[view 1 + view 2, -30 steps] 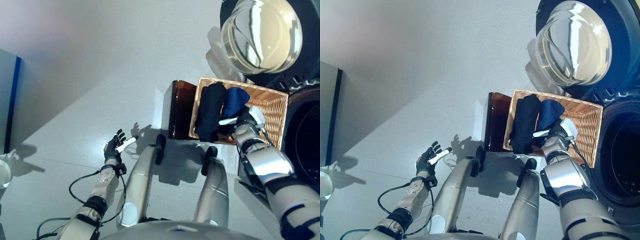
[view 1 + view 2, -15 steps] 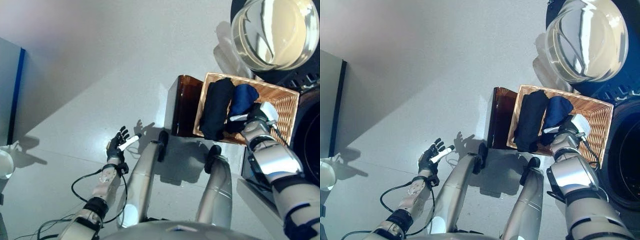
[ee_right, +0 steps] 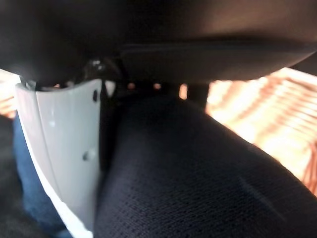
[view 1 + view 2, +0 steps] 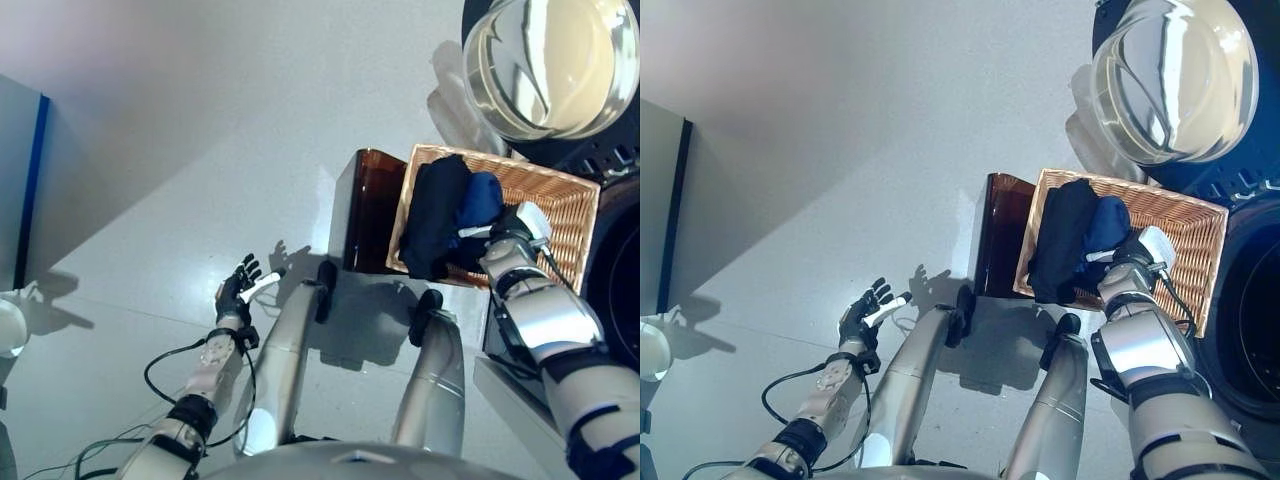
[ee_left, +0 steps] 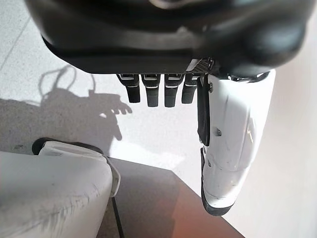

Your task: Pick up the clothes and place them into the washing machine

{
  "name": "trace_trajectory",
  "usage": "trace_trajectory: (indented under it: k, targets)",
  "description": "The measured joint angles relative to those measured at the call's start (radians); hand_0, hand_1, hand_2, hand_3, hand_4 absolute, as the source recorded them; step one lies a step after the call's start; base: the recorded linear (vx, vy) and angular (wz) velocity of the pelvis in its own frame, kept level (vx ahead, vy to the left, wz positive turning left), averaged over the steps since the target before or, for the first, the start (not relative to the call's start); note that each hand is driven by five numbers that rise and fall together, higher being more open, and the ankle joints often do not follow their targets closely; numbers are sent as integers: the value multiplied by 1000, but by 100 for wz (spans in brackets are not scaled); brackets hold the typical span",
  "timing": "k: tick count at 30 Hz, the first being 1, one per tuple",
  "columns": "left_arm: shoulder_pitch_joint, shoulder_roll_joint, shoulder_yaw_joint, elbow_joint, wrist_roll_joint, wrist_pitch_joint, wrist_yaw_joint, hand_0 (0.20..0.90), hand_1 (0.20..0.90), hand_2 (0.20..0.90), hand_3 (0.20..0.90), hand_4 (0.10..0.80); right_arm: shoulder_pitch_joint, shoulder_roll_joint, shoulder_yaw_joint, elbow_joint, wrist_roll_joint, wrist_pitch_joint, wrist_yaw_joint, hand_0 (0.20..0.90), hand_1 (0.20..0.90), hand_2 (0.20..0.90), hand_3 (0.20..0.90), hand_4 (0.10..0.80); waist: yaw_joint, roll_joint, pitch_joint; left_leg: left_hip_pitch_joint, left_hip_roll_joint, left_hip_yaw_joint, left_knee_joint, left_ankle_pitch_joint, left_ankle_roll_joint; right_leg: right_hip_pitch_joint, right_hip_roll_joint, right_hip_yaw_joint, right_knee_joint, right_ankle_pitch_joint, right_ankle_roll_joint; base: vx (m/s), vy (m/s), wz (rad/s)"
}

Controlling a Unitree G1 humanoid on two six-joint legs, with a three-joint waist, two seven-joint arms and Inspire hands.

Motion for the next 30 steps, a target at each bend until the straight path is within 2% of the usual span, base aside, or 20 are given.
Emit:
trace_trajectory:
  k: [5, 6, 8, 9, 11, 14, 18, 21, 23, 30]
  targets:
    - [5, 2, 12, -3, 0, 0, 0, 900, 900, 900, 900, 800, 20, -1, -143, -43, 147, -14, -6, 200, 200, 200, 200, 300, -22, -2, 0, 6, 2, 5, 1, -2, 3, 3, 4, 5, -2, 0, 0, 1, -1, -1]
    - [7, 2, 19, -3, 0, 0, 2, 900, 900, 900, 900, 800, 54, 1, -194, -104, 227, -46, -9, 200, 200, 200, 200, 300, -25, -3, 1, 7, 4, 10, 2, -3, 5, 3, 6, 8, -2, 0, 0, 0, -1, -7]
    - [10, 2, 31, -3, 0, 0, 2, 900, 900, 900, 900, 800, 70, 2, -203, -118, 295, -78, -13, 200, 200, 200, 200, 300, -32, -4, 1, 12, 4, 18, 2, -6, 10, 3, 6, 18, -3, 0, 0, -4, -2, -10]
    - [12, 2, 41, -9, 0, -1, 4, 900, 900, 900, 900, 800, 106, 8, -280, -172, 394, -112, -23, 200, 200, 200, 200, 300, -43, -5, 1, 15, 6, 22, 3, -8, 12, 4, 11, 23, -3, 0, 0, -3, -3, -6]
    - [16, 4, 51, -17, 0, -2, 19, 900, 900, 900, 900, 800, 150, 14, -326, -221, 509, -175, -35, 200, 200, 200, 200, 300, -52, -5, 1, 15, 8, 27, 4, -10, 15, 4, 12, 27, -6, 0, 0, -8, 2, -7]
    - [25, 9, 52, -17, 0, -2, 21, 900, 900, 900, 900, 800, 202, 18, -368, -246, 634, -225, -47, 200, 200, 200, 200, 300, -73, -8, 2, 18, 17, 38, 9, -17, 19, 4, 22, 37, -13, 1, -1, -6, -10, -14]
    - [40, 9, 52, -16, -2, -2, 20, 900, 900, 900, 900, 800, 288, 25, -398, -288, 708, -259, -47, 200, 200, 200, 200, 300, -117, -11, 2, 19, 24, 49, 20, -28, 28, 4, 29, 47, -15, 1, -1, -9, -17, -12]
    - [45, 8, 89, -15, -9, -3, 20, 900, 900, 900, 900, 800, 362, 76, -497, -391, 830, -334, -40, 200, 200, 200, 200, 300, -141, -16, 5, 22, 37, 54, 25, -35, 26, 3, 39, 51, -17, 1, -1, -3, -2, -13]
    - [47, 8, 114, -15, -27, -4, 21, 900, 900, 900, 900, 800, 371, 136, -588, -465, 1019, -414, -3, 200, 200, 200, 200, 300, -158, -16, 5, 27, 45, 62, 24, -38, 22, 2, 43, 60, -16, 1, -1, -3, 0, -16]
    - [53, 3, 111, -15, -59, -6, 10, 900, 900, 900, 900, 800, 344, 227, -676, -509, 1400, -561, 111, 200, 200, 200, 200, 300, -157, -15, 4, 43, 55, 76, 12, -47, 6, -6, 56, 80, -15, 1, 0, 7, 13, -10]
